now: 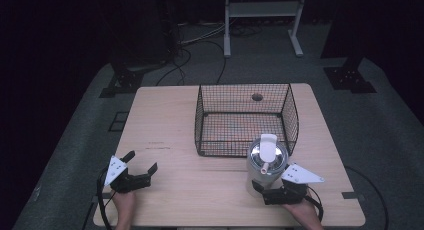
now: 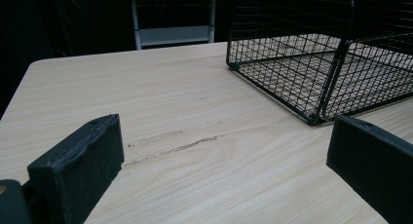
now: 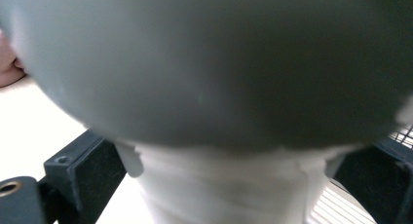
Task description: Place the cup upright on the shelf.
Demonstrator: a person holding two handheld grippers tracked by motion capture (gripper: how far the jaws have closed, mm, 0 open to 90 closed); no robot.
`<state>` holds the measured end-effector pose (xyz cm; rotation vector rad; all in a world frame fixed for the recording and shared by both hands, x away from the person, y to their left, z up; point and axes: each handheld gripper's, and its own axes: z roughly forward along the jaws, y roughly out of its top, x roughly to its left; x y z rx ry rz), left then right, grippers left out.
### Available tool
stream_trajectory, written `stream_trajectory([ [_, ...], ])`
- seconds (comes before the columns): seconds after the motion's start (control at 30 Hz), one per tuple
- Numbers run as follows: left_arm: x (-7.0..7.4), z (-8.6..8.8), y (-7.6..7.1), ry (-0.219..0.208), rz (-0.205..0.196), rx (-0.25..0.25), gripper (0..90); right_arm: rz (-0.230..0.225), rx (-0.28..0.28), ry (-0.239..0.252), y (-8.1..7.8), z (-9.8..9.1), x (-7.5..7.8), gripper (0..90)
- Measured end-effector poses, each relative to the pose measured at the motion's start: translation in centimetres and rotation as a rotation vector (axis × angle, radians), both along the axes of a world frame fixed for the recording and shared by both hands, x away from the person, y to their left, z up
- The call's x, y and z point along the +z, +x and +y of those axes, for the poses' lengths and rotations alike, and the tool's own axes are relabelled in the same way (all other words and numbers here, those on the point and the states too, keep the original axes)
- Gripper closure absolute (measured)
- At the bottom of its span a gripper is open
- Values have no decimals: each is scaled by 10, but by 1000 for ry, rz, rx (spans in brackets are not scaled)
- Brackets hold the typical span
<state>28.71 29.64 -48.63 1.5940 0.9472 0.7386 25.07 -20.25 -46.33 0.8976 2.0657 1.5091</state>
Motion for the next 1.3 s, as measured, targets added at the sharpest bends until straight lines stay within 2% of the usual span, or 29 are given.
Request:
stream_trajectory([
  [0.23,0,0,0,0,0,0,0,-30,3,8,2,7,0,58],
  [0.63,0,0,0,-3,-2,-1,0,-65,-8,20,1,6,-2,95],
  [0.77,0,0,0,-4,-2,-2,0,-68,-3,4,0,7,0,95],
  [0.8,0,0,0,-4,-2,-2,0,-91,-5,-13,0,7,3,96],
  [0.87,0,0,0,-4,-3,-2,0,-90,3,-3,1,7,5,96],
  [1.0,0,0,0,-4,-3,-3,0,-71,40,70,7,5,22,96],
  [1.03,0,0,0,-3,-2,-4,0,-88,39,80,9,5,31,96],
  [1.07,0,1,0,-4,-3,-4,0,-88,39,80,9,5,31,96],
  [1.2,0,0,0,-6,-3,-3,0,-103,58,100,16,5,53,96],
  [1.3,0,0,0,-7,-1,-4,0,-114,81,98,22,7,67,96],
])
